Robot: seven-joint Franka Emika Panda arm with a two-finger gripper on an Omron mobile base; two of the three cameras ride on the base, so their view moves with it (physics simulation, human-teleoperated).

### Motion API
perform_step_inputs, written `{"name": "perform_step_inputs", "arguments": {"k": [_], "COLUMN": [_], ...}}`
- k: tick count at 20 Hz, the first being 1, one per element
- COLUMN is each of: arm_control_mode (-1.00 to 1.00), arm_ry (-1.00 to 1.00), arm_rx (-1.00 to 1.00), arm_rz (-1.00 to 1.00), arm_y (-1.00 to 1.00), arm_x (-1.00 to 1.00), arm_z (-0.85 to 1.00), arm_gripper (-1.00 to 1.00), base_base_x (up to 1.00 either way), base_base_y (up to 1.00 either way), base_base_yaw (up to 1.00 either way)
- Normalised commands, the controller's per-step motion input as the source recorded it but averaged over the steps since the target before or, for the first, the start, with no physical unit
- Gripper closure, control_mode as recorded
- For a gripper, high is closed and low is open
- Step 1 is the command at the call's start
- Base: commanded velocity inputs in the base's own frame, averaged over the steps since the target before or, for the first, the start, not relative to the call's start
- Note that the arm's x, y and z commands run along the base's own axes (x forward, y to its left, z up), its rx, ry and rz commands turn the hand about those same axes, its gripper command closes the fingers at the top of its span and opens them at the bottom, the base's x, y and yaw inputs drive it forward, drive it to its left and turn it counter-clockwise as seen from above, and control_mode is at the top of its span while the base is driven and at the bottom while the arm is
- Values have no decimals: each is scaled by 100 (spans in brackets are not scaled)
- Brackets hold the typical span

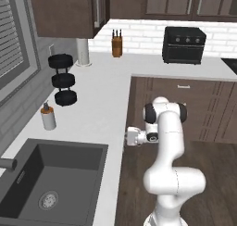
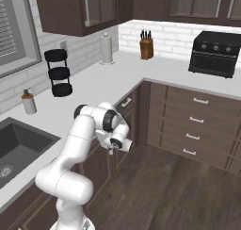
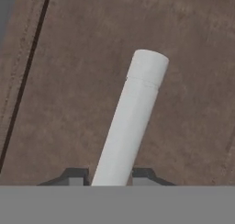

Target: Take a straw from the drawer in front and place it inside the glass cup on the dining counter.

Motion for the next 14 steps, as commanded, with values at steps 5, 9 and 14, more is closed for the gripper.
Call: {"name": "perform_step_inputs", "arguments": {"k": [5, 9, 14], "arm_control_mode": [-100, -100, -100], "arm_ry": [0, 0, 0], "arm_rx": [-5, -1, 0], "arm_rz": [0, 0, 0], "arm_y": [-53, -92, -100], "arm_x": [-33, -42, -35], "arm_z": [0, 0, 0], "arm_gripper": [100, 100, 100], "base_base_x": [0, 0, 0], "base_base_y": [0, 0, 0], "base_base_yaw": [0, 0, 0]}}
